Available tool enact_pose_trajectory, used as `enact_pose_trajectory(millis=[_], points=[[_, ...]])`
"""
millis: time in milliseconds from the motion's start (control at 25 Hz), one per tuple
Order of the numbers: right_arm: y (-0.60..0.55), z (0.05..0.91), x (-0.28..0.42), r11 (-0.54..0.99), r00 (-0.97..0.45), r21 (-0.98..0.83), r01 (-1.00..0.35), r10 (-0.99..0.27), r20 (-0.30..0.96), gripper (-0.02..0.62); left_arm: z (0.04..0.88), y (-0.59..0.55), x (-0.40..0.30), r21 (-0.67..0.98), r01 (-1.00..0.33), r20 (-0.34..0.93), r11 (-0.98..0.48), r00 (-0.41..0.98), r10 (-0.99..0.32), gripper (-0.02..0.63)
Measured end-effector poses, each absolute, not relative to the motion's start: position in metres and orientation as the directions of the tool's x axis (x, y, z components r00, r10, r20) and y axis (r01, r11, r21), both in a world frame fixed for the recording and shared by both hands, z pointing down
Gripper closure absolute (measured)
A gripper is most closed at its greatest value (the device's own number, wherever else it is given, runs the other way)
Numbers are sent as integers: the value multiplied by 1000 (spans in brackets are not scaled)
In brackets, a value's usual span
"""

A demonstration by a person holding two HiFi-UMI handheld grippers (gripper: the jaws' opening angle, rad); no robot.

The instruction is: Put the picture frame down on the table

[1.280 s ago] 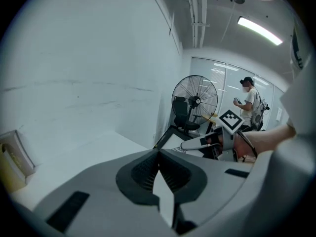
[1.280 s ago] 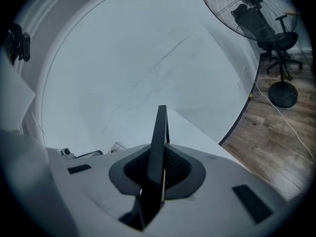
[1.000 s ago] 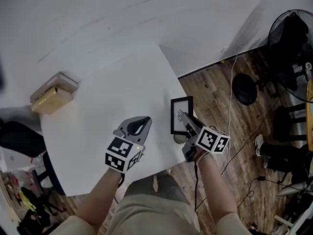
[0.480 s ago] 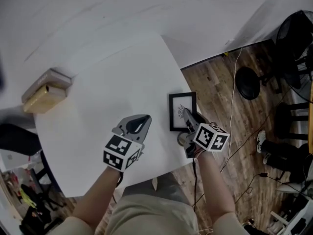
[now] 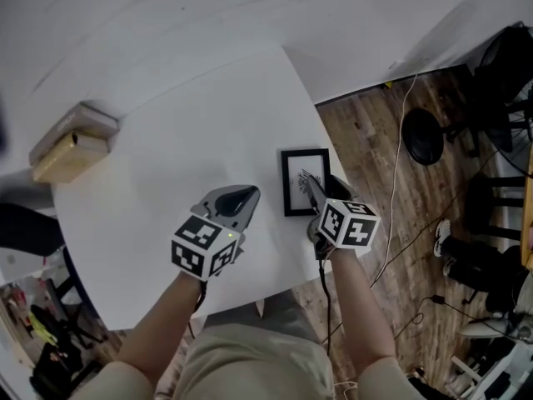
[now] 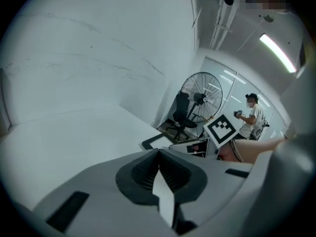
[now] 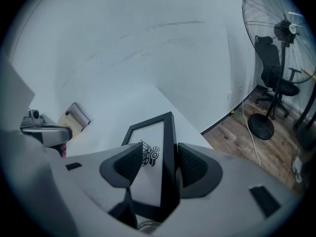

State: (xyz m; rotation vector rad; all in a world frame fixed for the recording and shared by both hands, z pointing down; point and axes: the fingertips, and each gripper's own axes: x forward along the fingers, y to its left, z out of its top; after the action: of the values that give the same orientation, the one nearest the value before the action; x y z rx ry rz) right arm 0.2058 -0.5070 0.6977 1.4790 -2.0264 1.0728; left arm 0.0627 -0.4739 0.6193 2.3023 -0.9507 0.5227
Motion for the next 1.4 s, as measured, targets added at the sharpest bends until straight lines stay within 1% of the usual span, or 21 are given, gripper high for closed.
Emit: enact_pose_trajectory(millis=[280, 440, 480, 560, 800, 1000, 1160, 1400], points=[[-504, 699, 207, 128, -289, -267, -955, -600, 746, 370, 613, -470, 57, 371, -725, 543, -580, 676, -498, 584], [-500, 678, 201, 164, -321, -282, -945, -618, 718, 368, 601, -468, 52, 362, -719, 532, -594, 682, -501, 584], [-500, 669, 200, 178, -330, -283, -943, -630, 704, 368, 597, -469, 49, 359, -718, 528, -596, 683, -504, 584], [-499, 647, 198, 201, -334, -270, -942, -657, 676, 410, 587, -470, 46, 351, -718, 518, -602, 684, -513, 584], [-482, 568, 196, 270, -361, -240, -932, -728, 583, 476, 546, -464, 40, 321, -718, 480, -618, 686, -547, 584], [-458, 494, 184, 360, -431, -237, -902, -763, 482, 520, 495, -462, 43, 278, -706, 421, -651, 699, -578, 584], [-438, 439, 181, 395, -452, -222, -892, -799, 396, 537, 455, -455, 47, 220, -692, 374, -688, 711, -595, 584], [-405, 369, 180, 445, -480, -181, -877, -835, 271, 552, 407, -433, 44, 158, -692, 308, -705, 712, -631, 584]])
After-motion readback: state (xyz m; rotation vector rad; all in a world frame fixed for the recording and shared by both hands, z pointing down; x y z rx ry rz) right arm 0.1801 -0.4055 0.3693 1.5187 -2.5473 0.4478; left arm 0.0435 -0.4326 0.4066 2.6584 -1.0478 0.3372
